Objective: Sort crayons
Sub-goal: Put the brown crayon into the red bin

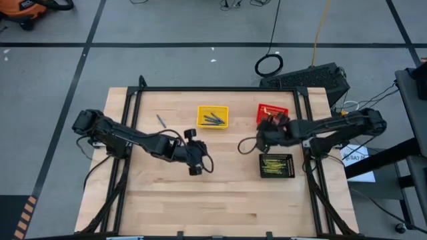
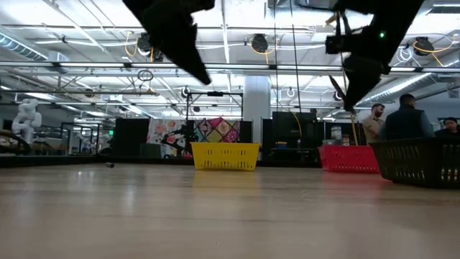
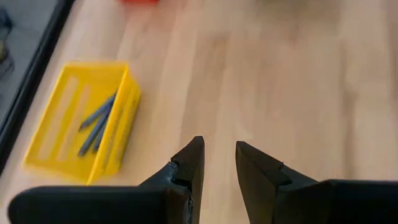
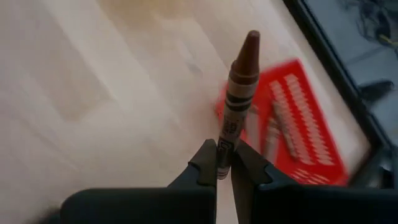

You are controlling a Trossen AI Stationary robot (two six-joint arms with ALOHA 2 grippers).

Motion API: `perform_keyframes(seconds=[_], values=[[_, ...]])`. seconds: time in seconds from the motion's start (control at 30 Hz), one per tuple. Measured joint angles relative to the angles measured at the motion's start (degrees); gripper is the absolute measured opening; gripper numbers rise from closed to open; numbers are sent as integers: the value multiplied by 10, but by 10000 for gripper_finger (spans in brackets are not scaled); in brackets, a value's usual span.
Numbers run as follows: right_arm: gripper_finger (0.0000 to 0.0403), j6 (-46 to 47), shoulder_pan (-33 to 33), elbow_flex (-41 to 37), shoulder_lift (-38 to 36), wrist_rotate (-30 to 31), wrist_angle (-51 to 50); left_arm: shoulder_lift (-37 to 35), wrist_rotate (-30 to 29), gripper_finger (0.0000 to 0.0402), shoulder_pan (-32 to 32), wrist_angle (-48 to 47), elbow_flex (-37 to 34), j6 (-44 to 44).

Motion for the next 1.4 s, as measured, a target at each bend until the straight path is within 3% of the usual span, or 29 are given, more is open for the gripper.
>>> perform_keyframes(seconds=[0.5,0.8,1.17,1.4], values=[[0,-208,-220,0,11,-106,-22,-2,-1,96,70,-137,0,-14],[0,-282,-345,0,51,-167,-17,-2,-1,96,124,-226,0,-13],[13,-315,-375,0,175,-163,-21,-2,-2,96,199,-298,0,-4],[45,-324,-375,0,184,-160,-11,-2,-2,96,232,-301,-15,7]])
